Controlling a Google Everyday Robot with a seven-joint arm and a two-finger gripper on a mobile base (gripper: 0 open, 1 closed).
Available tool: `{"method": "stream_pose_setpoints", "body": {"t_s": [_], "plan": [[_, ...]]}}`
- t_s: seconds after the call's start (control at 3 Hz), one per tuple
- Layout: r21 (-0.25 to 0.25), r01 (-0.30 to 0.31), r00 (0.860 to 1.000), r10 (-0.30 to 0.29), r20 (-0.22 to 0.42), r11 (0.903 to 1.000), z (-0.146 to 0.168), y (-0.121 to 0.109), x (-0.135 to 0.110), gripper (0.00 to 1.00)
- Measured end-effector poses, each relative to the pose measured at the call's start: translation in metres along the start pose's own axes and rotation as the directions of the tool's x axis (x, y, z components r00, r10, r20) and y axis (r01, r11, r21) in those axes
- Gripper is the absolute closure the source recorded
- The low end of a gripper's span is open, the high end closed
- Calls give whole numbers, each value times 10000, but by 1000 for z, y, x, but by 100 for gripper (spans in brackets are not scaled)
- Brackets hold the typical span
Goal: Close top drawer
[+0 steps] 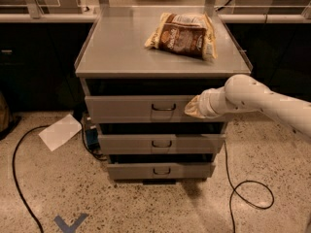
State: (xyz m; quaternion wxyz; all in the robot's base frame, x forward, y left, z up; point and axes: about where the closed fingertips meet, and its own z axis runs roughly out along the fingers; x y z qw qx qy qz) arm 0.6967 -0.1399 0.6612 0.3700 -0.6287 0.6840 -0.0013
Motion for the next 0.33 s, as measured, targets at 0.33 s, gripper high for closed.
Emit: {"method": "stream_pose_setpoints", "body": {"t_s": [0.33], "plan": [[0, 0, 10000, 0, 0, 10000, 0, 0, 0, 100]]}}
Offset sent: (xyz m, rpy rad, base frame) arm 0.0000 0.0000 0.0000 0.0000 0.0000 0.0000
